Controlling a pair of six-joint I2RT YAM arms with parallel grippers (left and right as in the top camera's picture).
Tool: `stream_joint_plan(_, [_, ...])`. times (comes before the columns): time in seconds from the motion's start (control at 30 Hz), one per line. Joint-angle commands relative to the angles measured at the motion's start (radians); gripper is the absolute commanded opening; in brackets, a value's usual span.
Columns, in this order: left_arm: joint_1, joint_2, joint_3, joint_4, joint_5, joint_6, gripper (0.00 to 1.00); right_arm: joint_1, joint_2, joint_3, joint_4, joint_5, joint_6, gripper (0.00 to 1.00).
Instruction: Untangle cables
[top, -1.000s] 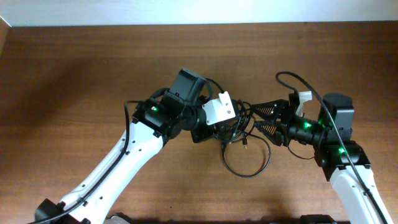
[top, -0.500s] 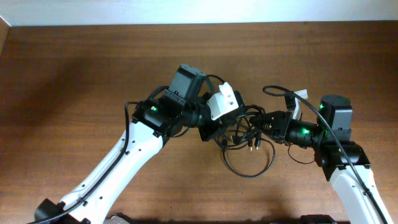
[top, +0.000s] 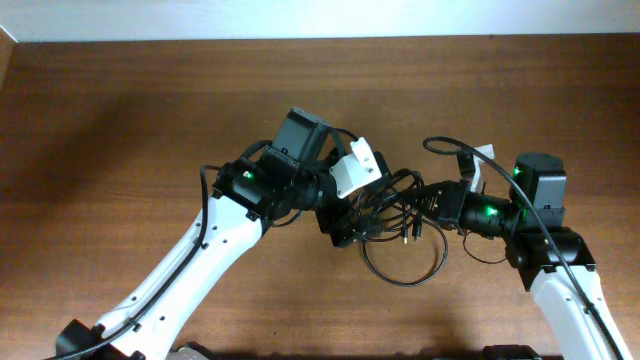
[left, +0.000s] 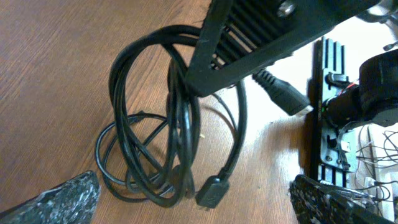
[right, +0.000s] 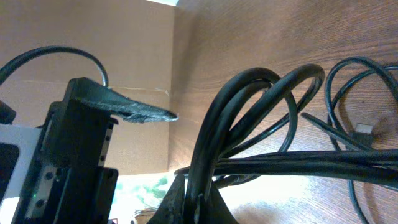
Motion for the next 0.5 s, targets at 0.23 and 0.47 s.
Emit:
stream_joint_plan(0.23, [0.002,-0.027,0.006,-0.037,-0.191,0.002,0.99,-0.002,-0.008,0.002,0.261,-0.44,-0.211,0.04])
stream_joint_plan(0.47, [0.002,-0.027,0.006,-0.031,-0.583,-0.204,0.99,-0.003,-0.008,0.002,0.26,-0.438,-0.21,0.04])
